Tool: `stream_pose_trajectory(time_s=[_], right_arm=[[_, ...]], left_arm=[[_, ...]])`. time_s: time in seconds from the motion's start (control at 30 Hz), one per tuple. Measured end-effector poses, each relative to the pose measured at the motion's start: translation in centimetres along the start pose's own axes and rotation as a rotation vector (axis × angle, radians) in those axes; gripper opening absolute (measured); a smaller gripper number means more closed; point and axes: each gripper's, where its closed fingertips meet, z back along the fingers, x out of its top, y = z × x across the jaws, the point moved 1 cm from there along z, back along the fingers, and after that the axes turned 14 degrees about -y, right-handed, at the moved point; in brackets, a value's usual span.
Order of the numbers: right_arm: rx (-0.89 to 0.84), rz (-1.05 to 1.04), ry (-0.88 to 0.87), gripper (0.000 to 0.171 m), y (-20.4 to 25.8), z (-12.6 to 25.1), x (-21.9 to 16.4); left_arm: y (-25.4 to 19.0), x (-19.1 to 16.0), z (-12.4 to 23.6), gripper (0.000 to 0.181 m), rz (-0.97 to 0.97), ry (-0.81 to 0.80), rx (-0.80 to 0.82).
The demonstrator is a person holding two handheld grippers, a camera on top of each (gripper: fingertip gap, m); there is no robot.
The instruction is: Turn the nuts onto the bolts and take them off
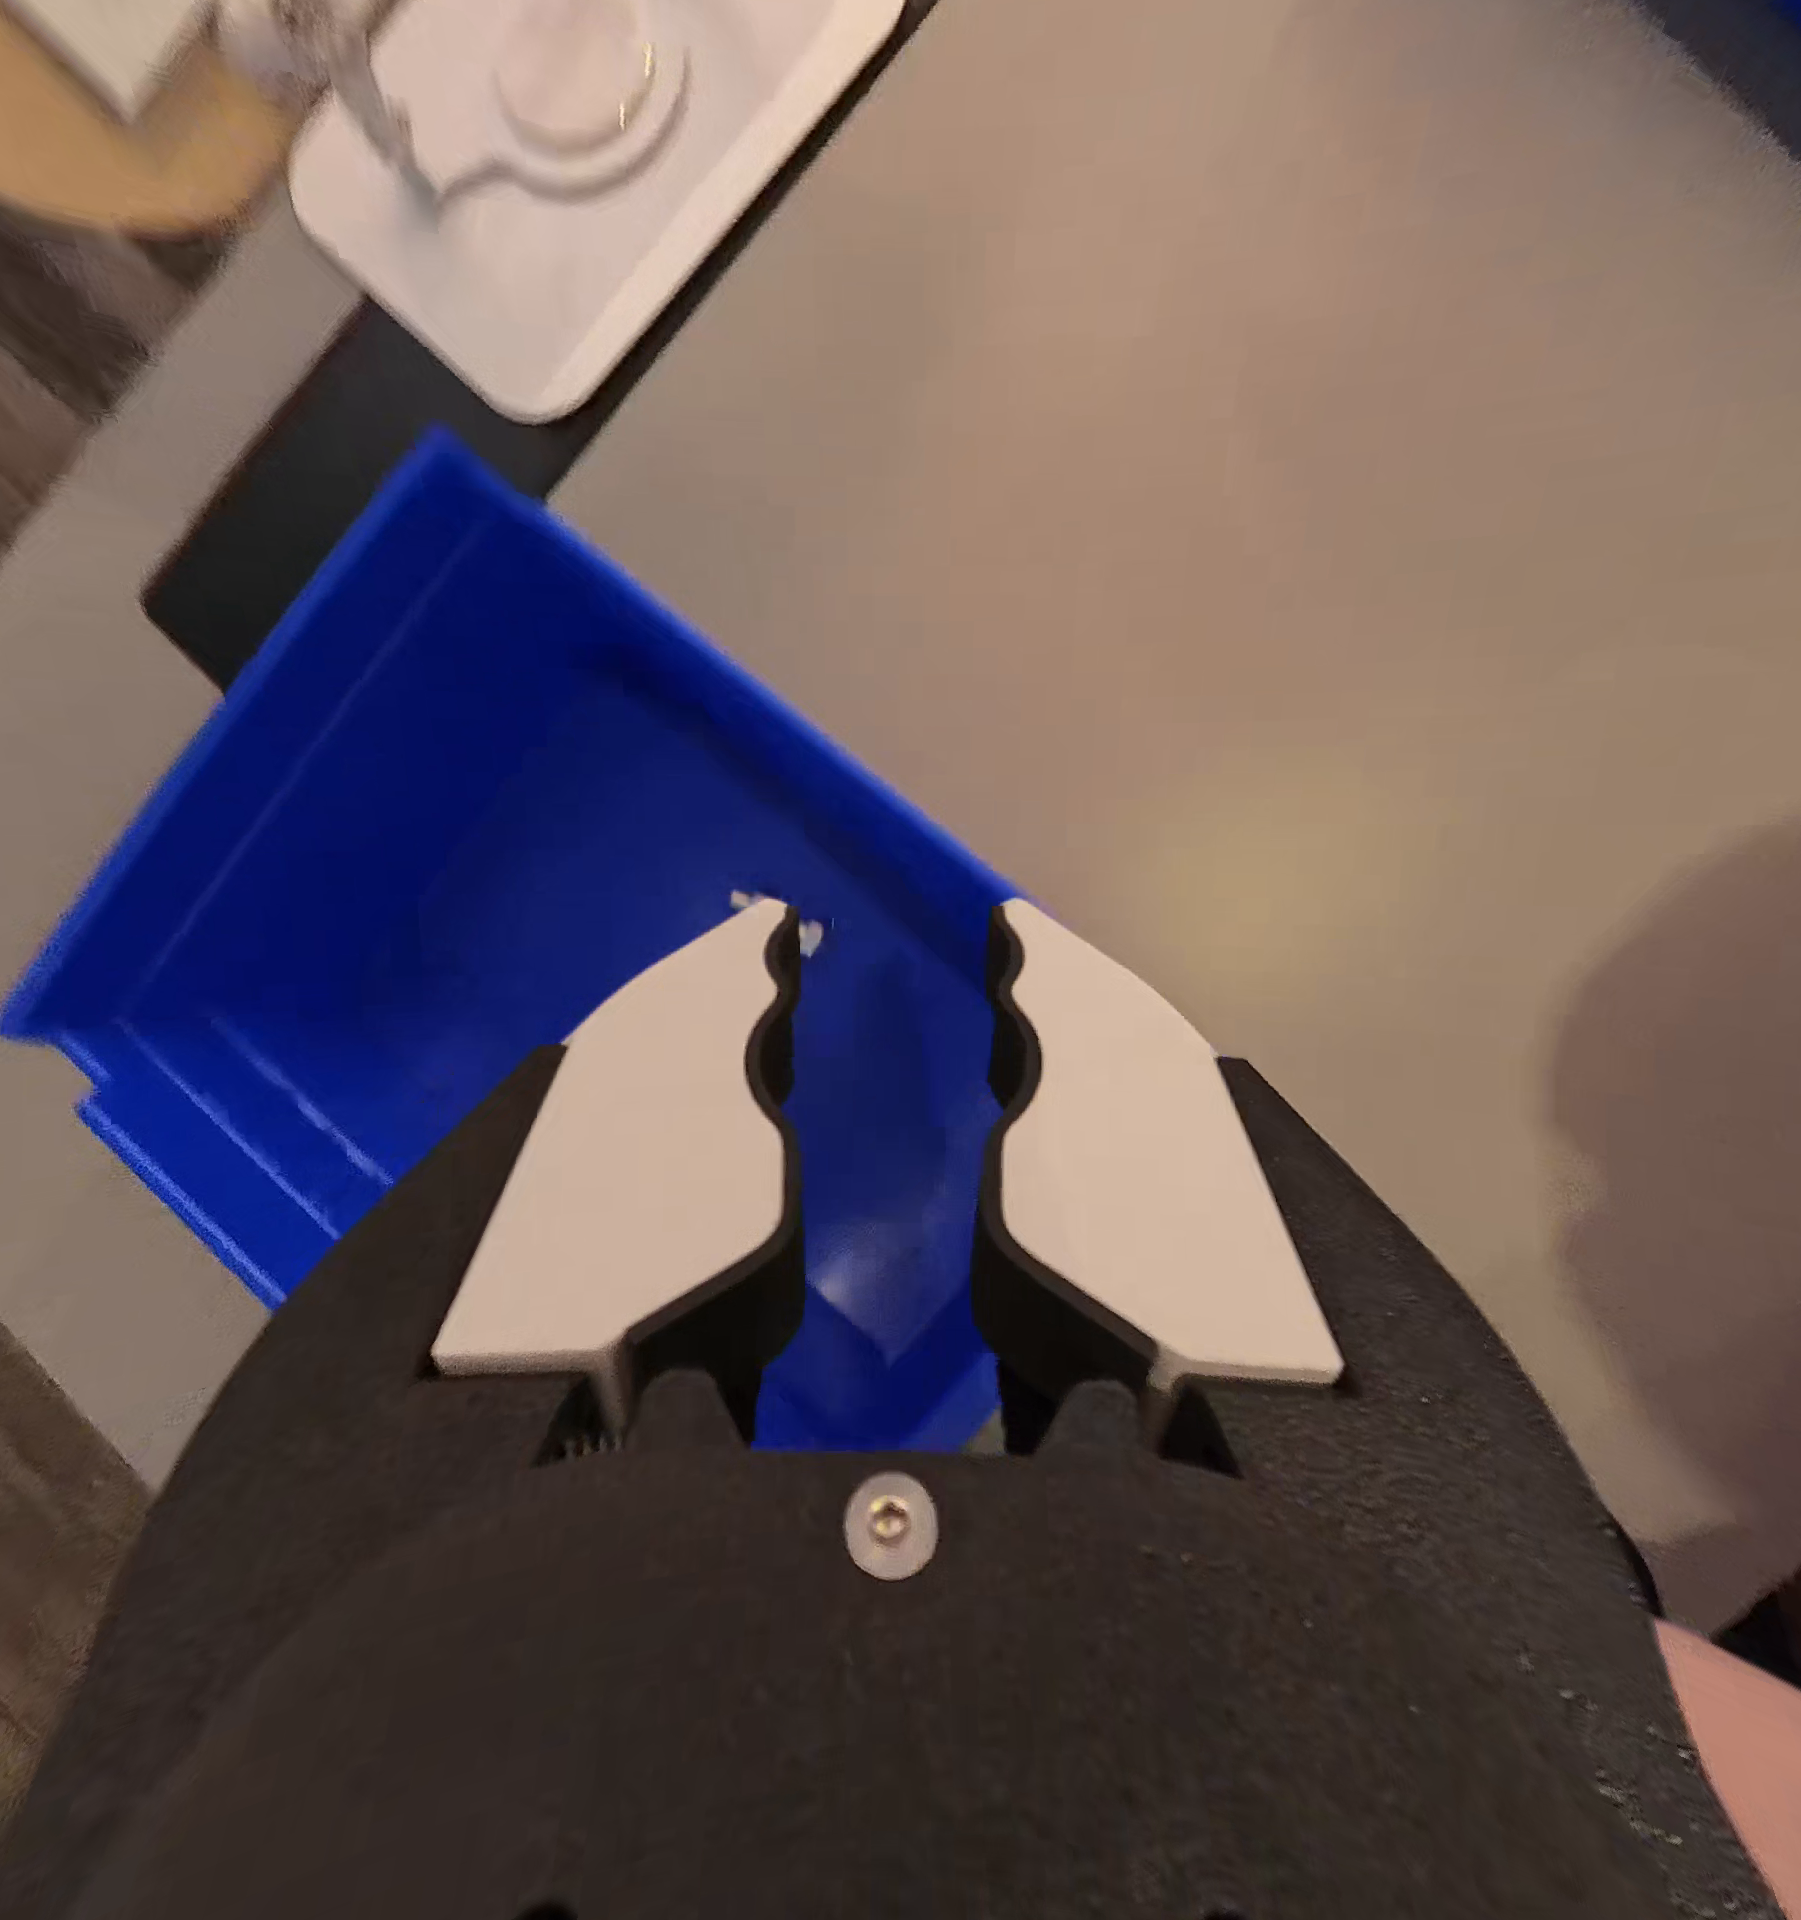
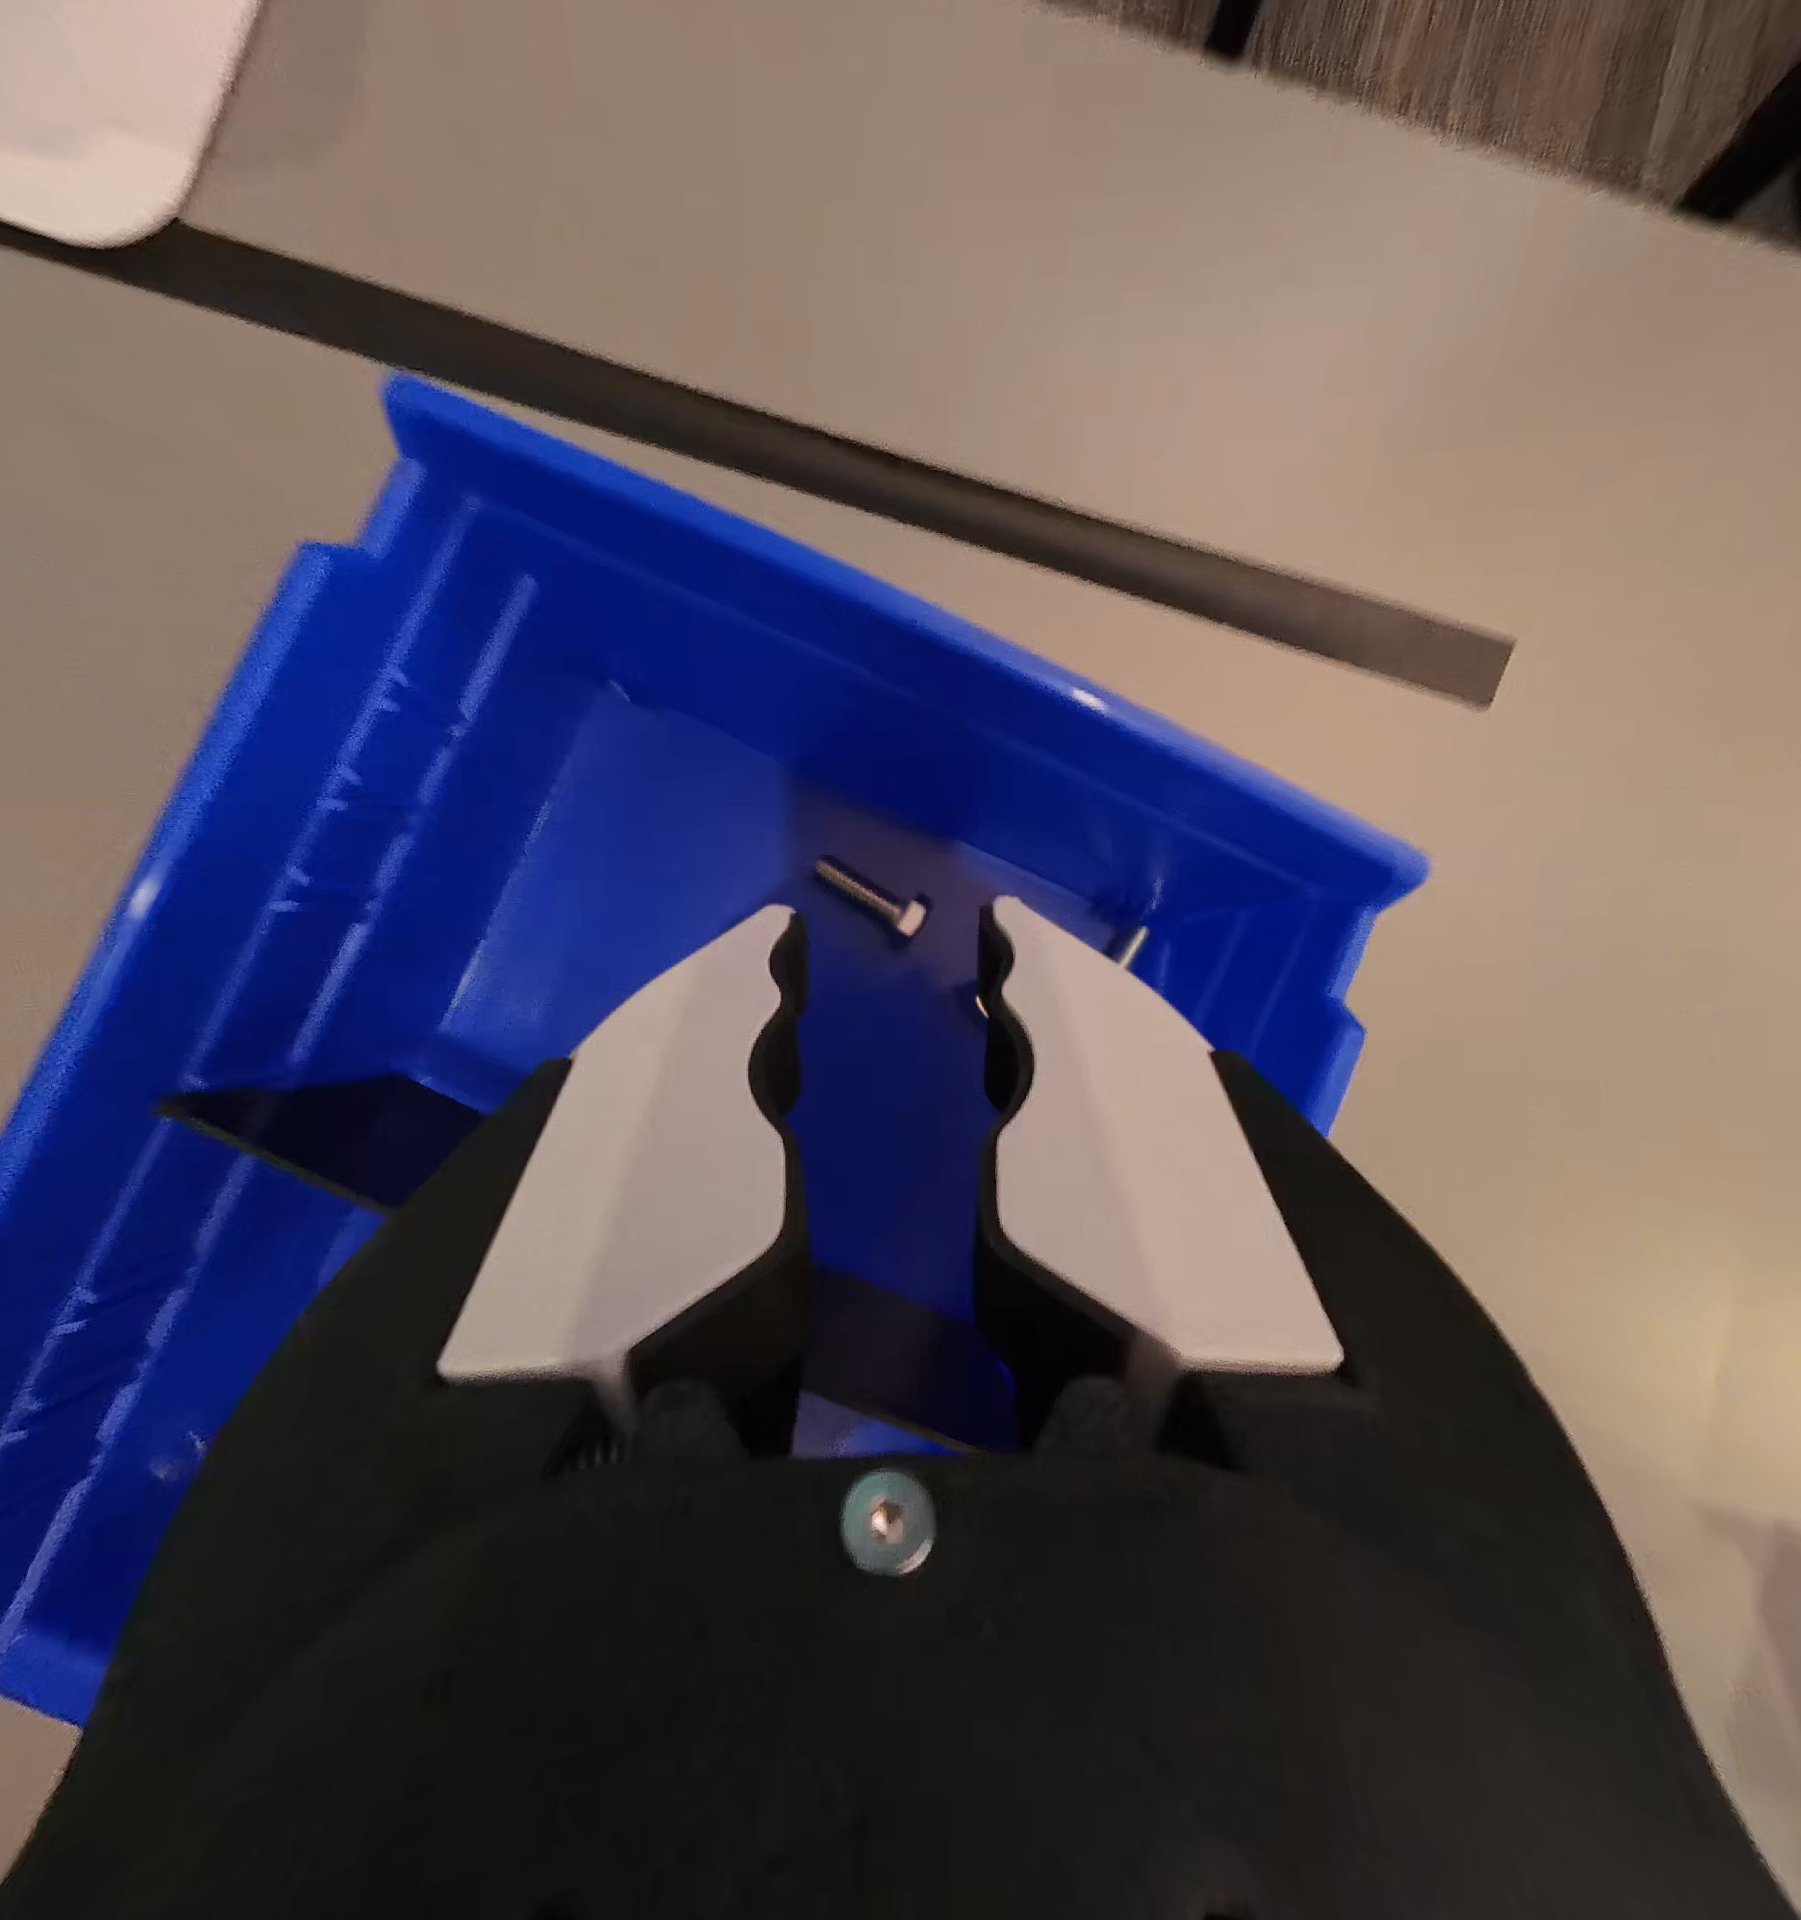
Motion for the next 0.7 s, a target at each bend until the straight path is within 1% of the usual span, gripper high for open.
stream_pose_trajectory(time_s=[0.1,0.2,0.27,0.37,0.43,0.57,0.7], right_arm=[[0.001,0.039,-0.071,0.033,0.7,0.7,1.6],[-0.005,0.084,-0.080,0.033,1.3,1.0,2.1],[-0.011,0.100,-0.070,0.033,1.5,0.9,2.0],[-0.014,0.111,-0.060,0.033,1.8,0.8,2.0],[-0.011,0.124,-0.052,0.033,2.2,0.7,2.0],[-0.014,0.156,-0.036,0.034,2.5,0.5,1.9],[-0.004,0.165,-0.025,0.034,2.8,0.3,1.8]], left_arm=[[2.2,-3.2,0.2,0.036,0.108,0.087,0.021],[3.1,-5.7,-0.4,0.036,0.213,0.158,0.016],[4.0,-6.2,-1.3,0.036,0.269,0.162,0.046],[3.7,-6.0,-3.9,0.036,0.457,0.152,0.000],[3.3,-6.2,-5.8,0.036,0.537,0.174,-0.015],[3.7,-7.4,-8.2,0.038,0.489,0.274,0.079],[3.6,-8.5,-9.4,0.038,0.497,0.342,0.110]])
